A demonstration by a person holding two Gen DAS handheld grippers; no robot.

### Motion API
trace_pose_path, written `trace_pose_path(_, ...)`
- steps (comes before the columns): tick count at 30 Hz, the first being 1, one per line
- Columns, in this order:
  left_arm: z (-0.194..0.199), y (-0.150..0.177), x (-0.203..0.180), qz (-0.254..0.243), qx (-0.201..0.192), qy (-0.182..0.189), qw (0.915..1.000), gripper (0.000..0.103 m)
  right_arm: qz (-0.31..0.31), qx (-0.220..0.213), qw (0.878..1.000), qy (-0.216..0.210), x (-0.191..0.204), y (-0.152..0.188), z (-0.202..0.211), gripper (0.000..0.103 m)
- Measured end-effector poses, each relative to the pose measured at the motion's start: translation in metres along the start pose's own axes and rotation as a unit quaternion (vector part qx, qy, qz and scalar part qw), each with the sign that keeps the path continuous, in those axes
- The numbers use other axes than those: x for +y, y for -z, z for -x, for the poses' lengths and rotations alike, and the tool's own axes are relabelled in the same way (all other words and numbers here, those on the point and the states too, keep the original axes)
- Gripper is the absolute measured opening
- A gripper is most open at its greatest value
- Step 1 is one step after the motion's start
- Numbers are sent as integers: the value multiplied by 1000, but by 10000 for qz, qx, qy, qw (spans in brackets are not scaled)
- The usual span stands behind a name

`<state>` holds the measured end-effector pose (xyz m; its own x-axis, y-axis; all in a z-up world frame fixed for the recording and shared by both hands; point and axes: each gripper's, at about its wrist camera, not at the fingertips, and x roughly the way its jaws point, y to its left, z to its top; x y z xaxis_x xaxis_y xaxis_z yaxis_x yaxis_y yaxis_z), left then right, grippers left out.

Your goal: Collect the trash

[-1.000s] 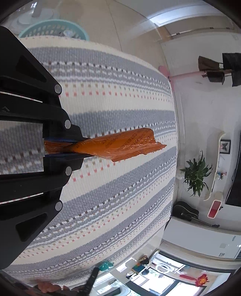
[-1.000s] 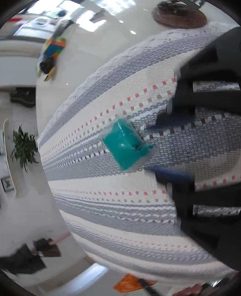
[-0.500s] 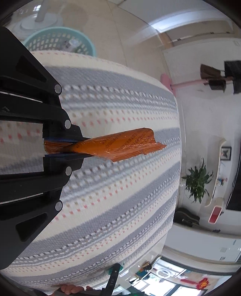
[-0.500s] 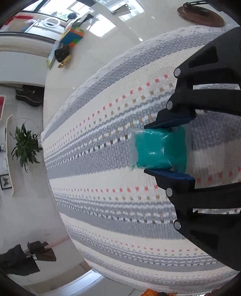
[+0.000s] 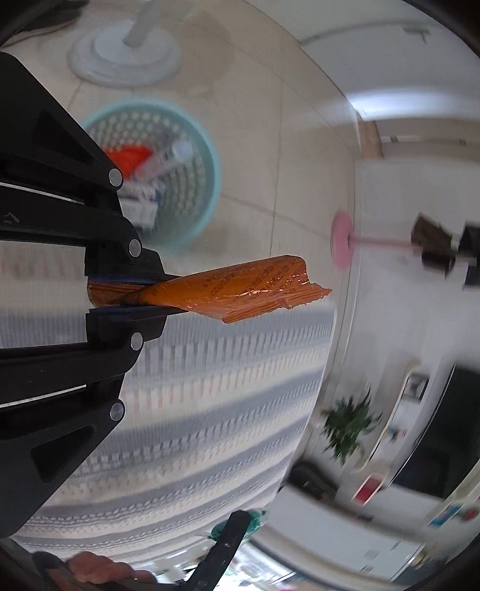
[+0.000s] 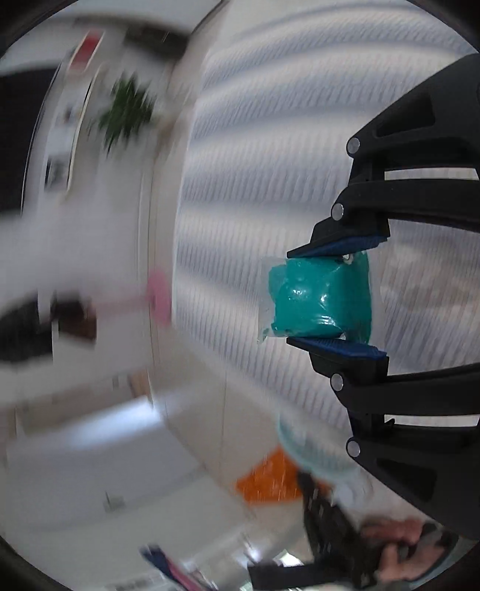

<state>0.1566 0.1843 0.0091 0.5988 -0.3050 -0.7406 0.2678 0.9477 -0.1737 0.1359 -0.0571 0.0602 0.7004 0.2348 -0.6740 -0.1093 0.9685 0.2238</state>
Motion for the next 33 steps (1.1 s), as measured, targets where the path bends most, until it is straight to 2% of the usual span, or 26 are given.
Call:
trace_pose_path(2, 4, 2, 28, 252, 72, -162, 9995, 7, 247, 88, 9990, -374, 39, -7, -19, 36)
trace_pose_path(4, 2, 5, 56, 527, 176, -218, 9982, 7, 427, 350, 9953, -796, 77, -11, -46, 36)
trace_pose_path(6, -3, 11, 88, 834, 301, -252, 9957, 7, 526, 556, 9931, -885, 107, -14, -71, 36)
trace_pose_path(9, -14, 23, 122, 1144, 413, -302, 9921, 7, 379, 867, 9894, -1099, 129, -18, -103, 36)
trace_pose_path(15, -46, 41, 164, 1538, 675, -285, 9854, 8, 582, 1283, 9855, -946, 169, -12, -153, 37)
trace_pose_path(17, -54, 45, 169, 1569, 741, -284, 9844, 15, 702, 1347, 9846, -860, 183, -8, -163, 38)
trace_pose_path(18, -56, 45, 172, 1598, 720, -283, 9841, 29, 752, 1350, 9847, -811, 186, -8, -166, 40)
trace_pose_path(19, -57, 44, 175, 1634, 703, -281, 9836, 43, 775, 1371, 9845, -771, 192, -9, -171, 48)
trace_pose_path(20, -58, 44, 178, 1684, 663, -310, 9830, 49, 731, 1361, 9849, -786, 193, -10, -172, 54)
trace_pose_path(21, -58, 44, 180, 1711, 627, -307, 9828, 49, 680, 1334, 9855, -795, 192, -9, -170, 64)
trace_pose_path(27, -52, 47, 184, 1723, 563, -321, 9829, 52, 543, 1019, 9892, -898, 182, -20, -155, 64)
trace_pose_path(29, -47, 44, 180, 1709, 514, -337, 9834, 61, 499, 905, 9907, -889, 179, -20, -144, 64)
trace_pose_path(33, -27, 34, 165, 1569, 355, -423, 9861, 61, 406, 721, 9927, -877, 162, -23, -116, 64)
